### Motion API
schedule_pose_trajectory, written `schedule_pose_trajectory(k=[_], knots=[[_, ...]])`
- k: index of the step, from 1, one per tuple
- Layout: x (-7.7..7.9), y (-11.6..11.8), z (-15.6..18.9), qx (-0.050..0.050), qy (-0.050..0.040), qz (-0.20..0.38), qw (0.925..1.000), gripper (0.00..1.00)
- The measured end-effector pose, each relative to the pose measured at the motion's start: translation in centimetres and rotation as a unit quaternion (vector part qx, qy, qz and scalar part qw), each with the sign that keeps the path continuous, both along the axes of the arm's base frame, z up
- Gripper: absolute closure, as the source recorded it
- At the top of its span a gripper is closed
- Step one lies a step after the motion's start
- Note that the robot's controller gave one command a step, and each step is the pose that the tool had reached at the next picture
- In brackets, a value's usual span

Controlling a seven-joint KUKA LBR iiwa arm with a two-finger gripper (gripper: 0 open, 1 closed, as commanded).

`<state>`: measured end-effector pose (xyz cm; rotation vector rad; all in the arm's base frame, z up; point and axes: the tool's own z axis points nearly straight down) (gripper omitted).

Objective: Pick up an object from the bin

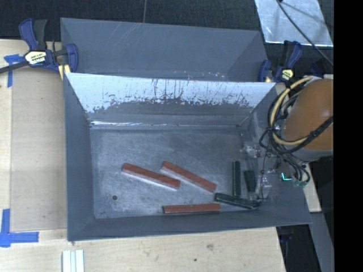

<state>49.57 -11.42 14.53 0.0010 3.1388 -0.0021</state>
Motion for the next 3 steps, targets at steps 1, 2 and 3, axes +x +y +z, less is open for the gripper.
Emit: schedule_pose_trajectory(k=[1, 2, 3], knots=[[-0.7, 5.0, -7.5, 0.001, -0.0041, 0.045, 0.9990, 0.00], [-0.9, 4.8, -7.5, 0.000, -0.0013, 0.044, 0.9990, 1.00], [-0.2, 6.0, 2.0, 0.000, -0.0044, 0.048, 0.9988, 1.00]])
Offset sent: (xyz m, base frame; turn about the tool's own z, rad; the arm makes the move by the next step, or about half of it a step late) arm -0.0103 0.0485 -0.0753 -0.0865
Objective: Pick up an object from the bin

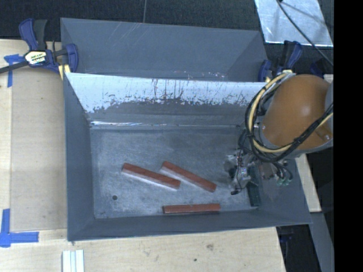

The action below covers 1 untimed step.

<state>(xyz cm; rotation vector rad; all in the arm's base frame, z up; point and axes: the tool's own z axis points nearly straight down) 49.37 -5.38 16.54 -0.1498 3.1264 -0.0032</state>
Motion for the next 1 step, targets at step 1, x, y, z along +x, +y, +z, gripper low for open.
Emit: schedule_pose_trajectory(k=[1], knots=[[0.46, 1.10, 12.14, 0.001, 0.0007, -0.051, 0.9987, 1.00]])
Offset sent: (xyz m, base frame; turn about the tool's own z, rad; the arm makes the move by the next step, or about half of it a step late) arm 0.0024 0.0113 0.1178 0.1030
